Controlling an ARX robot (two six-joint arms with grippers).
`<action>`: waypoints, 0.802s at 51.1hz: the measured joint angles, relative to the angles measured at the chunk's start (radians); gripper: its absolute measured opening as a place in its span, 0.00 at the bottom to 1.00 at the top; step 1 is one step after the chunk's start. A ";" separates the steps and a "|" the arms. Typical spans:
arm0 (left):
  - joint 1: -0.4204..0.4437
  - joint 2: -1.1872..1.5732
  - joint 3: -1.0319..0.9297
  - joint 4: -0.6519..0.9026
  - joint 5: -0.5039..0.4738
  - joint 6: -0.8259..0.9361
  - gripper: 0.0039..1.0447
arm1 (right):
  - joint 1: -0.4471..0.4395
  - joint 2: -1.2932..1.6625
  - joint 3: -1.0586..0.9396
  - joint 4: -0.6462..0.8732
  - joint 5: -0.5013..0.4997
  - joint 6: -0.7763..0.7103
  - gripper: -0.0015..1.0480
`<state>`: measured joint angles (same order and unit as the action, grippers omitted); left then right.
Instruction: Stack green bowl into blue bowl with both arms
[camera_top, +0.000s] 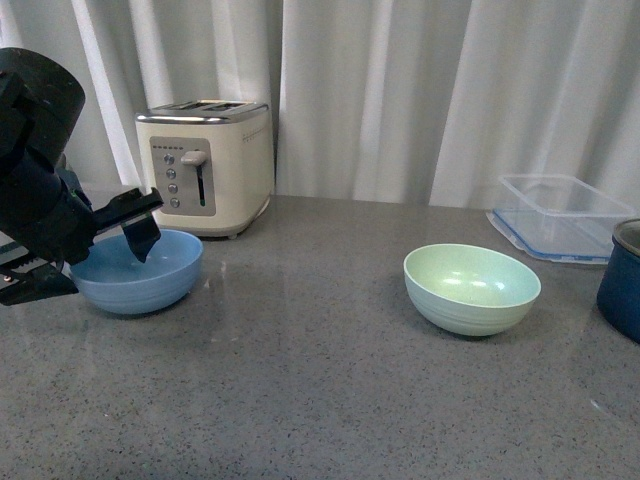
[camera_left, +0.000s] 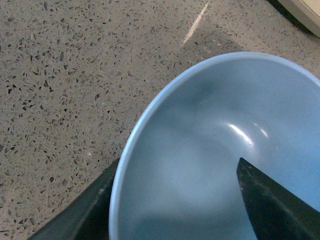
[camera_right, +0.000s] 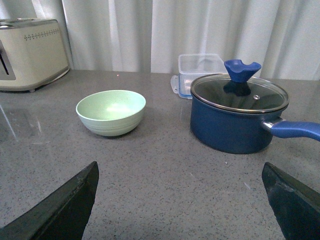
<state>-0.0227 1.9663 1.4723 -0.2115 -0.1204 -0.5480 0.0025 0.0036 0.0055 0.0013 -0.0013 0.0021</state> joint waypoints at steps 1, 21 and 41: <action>-0.001 0.000 0.000 0.000 0.000 -0.001 0.59 | 0.000 0.000 0.000 0.000 0.000 0.000 0.90; -0.013 -0.034 -0.026 0.008 0.019 -0.009 0.03 | 0.000 0.000 0.000 0.000 0.000 0.000 0.90; -0.183 -0.120 0.013 0.013 0.018 -0.013 0.03 | 0.000 0.000 0.000 0.000 0.000 0.000 0.90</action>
<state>-0.2058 1.8462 1.4857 -0.1986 -0.1024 -0.5613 0.0025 0.0036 0.0055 0.0013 -0.0013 0.0021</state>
